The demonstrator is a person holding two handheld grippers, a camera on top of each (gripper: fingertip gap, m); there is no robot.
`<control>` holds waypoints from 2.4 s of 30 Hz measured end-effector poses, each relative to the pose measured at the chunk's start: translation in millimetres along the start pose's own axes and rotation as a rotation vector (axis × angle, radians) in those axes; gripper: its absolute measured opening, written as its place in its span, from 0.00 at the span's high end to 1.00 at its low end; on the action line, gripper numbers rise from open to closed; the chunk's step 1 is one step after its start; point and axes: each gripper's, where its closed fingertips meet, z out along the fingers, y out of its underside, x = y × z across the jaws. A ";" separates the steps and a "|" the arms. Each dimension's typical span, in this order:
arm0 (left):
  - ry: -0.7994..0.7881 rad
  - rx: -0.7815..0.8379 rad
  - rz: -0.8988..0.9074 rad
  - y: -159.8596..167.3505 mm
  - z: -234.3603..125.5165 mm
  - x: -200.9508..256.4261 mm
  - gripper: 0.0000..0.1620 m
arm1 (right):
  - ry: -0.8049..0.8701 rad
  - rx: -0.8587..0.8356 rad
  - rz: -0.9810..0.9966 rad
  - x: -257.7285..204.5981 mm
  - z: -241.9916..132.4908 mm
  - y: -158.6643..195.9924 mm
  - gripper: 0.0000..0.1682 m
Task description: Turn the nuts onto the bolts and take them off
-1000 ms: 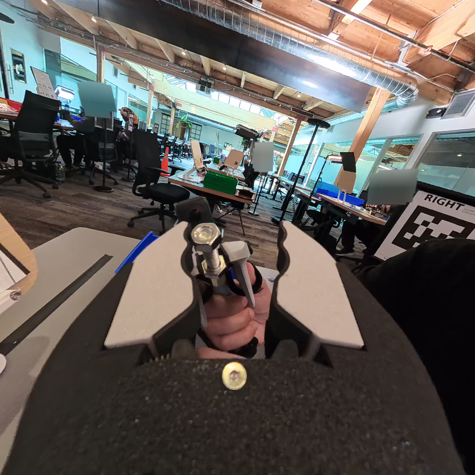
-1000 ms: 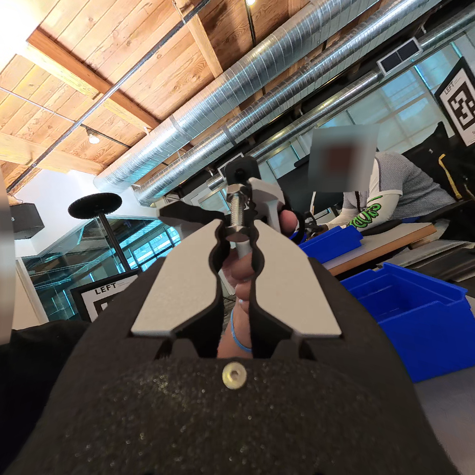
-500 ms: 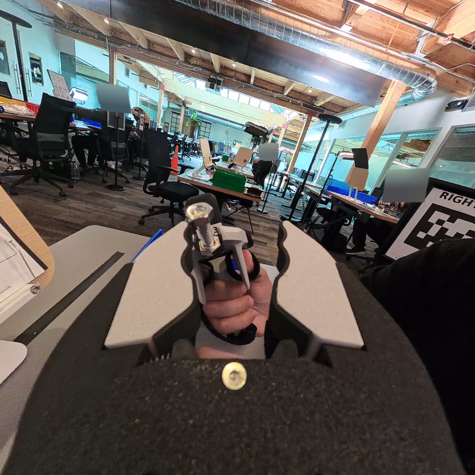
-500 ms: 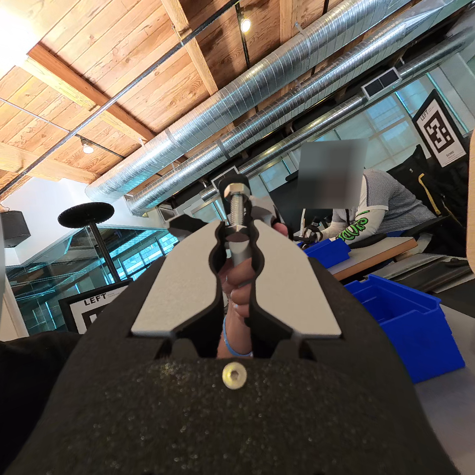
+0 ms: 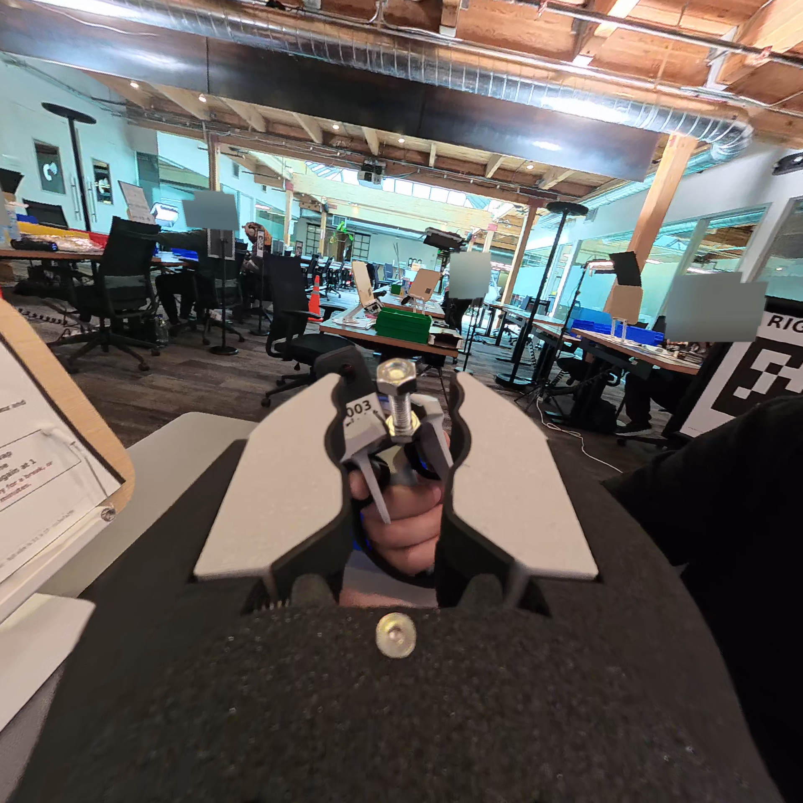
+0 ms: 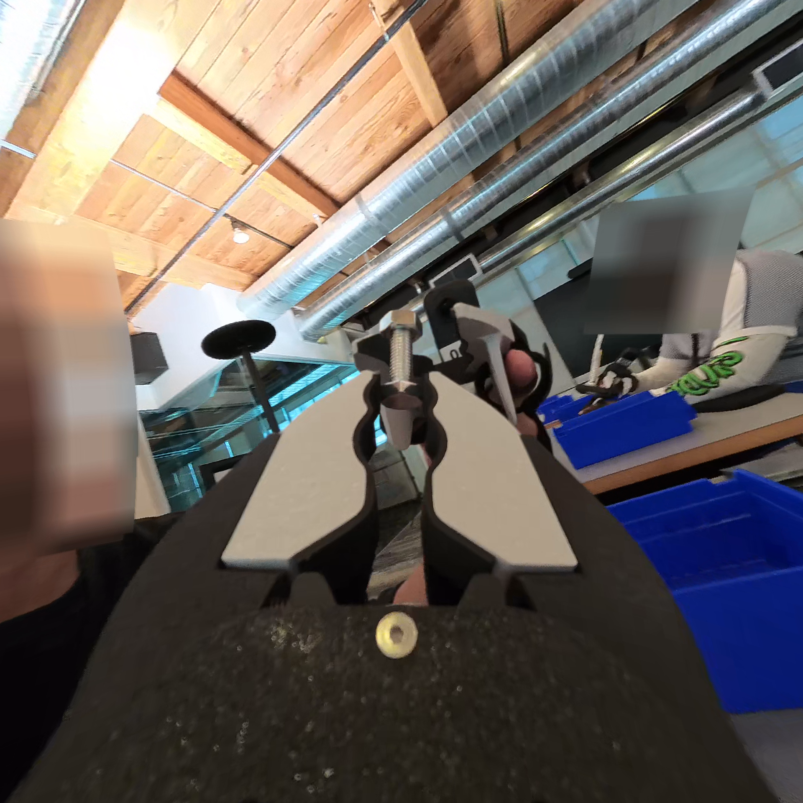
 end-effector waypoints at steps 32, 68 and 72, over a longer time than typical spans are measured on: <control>-0.114 -0.003 -0.144 -7.3 7.3 2.0 0.77 | 0.531 -0.163 -0.867 8.7 -5.5 -6.7 0.89; 0.385 0.096 -0.019 4.2 -30.7 25.6 0.90 | -0.279 0.040 0.495 -9.1 21.6 34.1 0.90; 0.334 0.068 -0.005 3.8 -27.6 20.7 0.90 | -0.187 0.041 0.336 -6.0 20.6 32.1 0.89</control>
